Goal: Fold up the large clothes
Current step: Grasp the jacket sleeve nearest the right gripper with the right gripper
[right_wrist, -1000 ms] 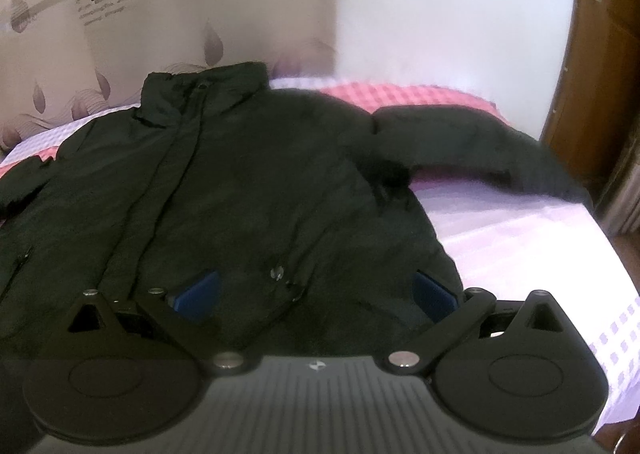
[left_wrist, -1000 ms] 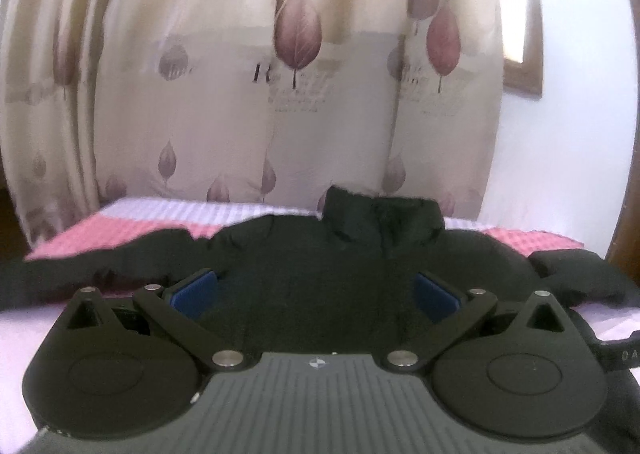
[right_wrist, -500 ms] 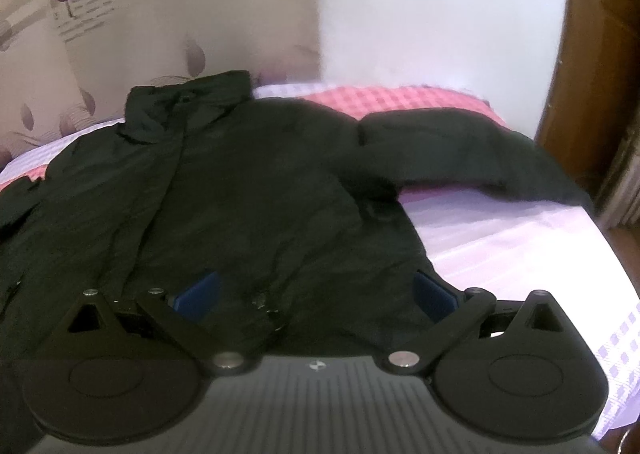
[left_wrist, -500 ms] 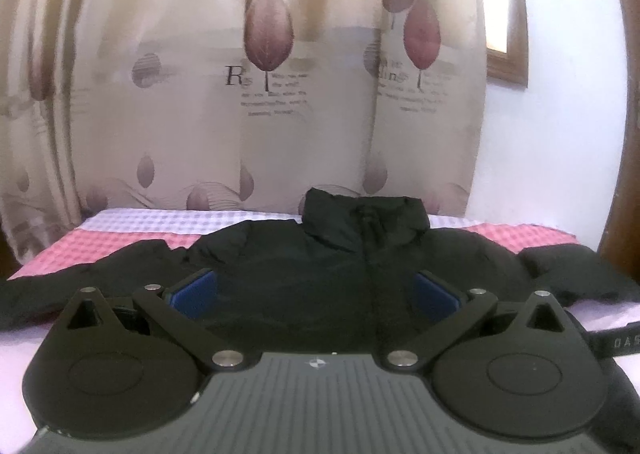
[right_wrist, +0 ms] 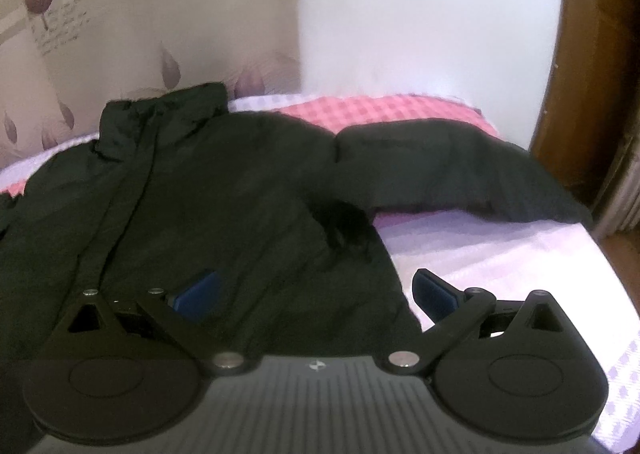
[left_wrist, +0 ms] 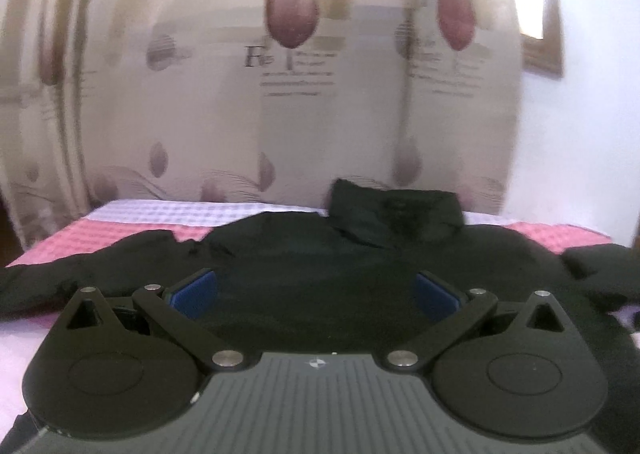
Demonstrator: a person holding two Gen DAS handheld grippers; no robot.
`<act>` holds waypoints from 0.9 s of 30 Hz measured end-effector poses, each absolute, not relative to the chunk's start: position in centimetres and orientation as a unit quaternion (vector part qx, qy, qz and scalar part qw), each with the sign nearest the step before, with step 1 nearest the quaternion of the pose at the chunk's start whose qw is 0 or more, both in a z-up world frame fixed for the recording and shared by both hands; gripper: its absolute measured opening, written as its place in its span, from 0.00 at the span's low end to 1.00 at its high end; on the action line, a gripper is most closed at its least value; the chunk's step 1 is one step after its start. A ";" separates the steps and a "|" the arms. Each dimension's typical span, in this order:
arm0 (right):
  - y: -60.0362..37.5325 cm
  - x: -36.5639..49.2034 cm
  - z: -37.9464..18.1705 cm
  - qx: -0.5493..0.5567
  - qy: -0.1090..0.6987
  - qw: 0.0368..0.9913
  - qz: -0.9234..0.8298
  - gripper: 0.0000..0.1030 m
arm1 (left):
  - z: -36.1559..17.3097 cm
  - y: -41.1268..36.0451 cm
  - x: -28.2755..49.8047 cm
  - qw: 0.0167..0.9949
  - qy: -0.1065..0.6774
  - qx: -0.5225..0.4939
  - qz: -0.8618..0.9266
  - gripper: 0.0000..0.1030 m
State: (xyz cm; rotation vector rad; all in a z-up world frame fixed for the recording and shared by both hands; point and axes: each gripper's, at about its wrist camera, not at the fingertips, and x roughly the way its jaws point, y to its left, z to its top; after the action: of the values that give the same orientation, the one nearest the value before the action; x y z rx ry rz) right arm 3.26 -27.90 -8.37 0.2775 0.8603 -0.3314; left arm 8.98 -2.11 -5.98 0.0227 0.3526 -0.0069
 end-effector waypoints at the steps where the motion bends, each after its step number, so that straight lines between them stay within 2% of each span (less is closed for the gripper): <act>1: -28.7 3.1 -8.7 0.147 0.407 0.888 -0.158 1.00 | -6.6 -1.8 9.4 0.984 0.175 0.012 0.003 1.00; 4: -32.2 1.6 -9.7 0.220 0.355 0.899 -0.135 1.00 | -8.3 -0.7 10.9 0.982 0.191 0.005 0.017 1.00; 7: -38.2 -1.0 -11.6 0.351 0.293 0.878 -0.142 1.00 | -9.5 0.5 12.0 0.977 0.209 -0.018 0.032 1.00; 9: -43.0 -2.8 -13.1 0.438 0.267 0.844 -0.159 0.94 | -10.2 1.4 12.4 0.974 0.222 -0.038 0.034 1.00; 12: -49.5 -5.1 -14.5 0.498 0.236 0.810 -0.201 0.74 | -10.7 2.0 12.5 0.971 0.231 -0.053 0.035 1.00; 14: -53.2 -6.0 -14.9 0.509 0.231 0.798 -0.225 0.50 | -10.8 2.1 12.4 0.971 0.230 -0.054 0.033 1.00; 15: -55.0 -6.4 -15.4 0.523 0.234 0.785 -0.237 0.47 | -10.9 1.9 12.3 0.971 0.231 -0.050 0.032 1.00; 19: -60.5 -7.6 -17.5 0.580 0.231 0.733 -0.270 0.46 | -11.2 1.0 12.5 0.970 0.239 -0.031 0.024 1.00; 27: -64.2 -5.3 -19.4 0.618 0.215 0.715 -0.247 0.43 | -11.8 0.7 13.4 0.963 0.267 -0.024 0.020 1.00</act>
State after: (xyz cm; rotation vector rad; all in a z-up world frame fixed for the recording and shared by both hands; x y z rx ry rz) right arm -5.34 -64.21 -19.42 1.3679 0.4758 -0.5477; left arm 13.41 0.75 -11.83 -0.0484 0.5398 0.0405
